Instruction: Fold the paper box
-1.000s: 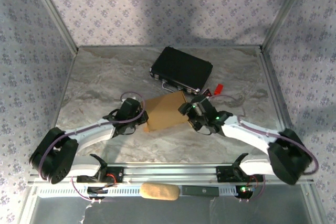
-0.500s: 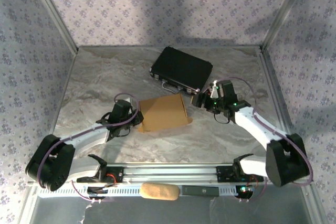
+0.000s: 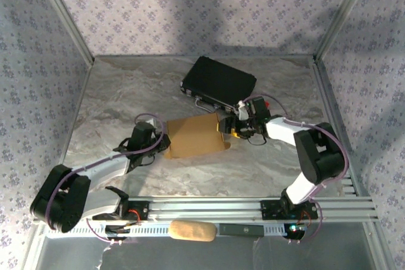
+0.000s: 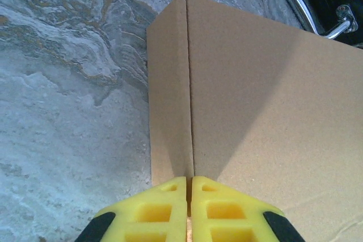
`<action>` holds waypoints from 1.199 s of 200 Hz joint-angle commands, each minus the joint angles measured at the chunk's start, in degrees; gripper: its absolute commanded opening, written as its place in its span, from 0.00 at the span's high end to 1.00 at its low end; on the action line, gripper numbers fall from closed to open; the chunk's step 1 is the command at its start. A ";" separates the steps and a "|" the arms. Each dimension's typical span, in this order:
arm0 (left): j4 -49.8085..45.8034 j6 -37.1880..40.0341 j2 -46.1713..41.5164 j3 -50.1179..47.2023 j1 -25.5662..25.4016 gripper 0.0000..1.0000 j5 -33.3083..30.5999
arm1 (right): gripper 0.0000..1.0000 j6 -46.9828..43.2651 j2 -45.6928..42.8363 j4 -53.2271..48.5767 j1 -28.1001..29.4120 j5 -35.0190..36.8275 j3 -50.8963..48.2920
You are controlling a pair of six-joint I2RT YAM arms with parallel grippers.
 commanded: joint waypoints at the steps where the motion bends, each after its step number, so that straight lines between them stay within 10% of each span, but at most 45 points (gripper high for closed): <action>1: -7.74 -0.15 1.04 -3.42 1.05 0.93 -2.78 | 0.20 0.63 3.08 5.09 0.97 -6.58 1.29; 118: -7.88 -0.17 -0.65 -2.78 1.86 0.91 -2.19 | 0.31 23.80 6.15 32.47 5.00 -11.35 -3.15; 240: -8.31 1.29 -0.58 -1.77 4.37 0.91 0.28 | 0.48 28.26 7.02 29.17 9.15 -7.86 -1.36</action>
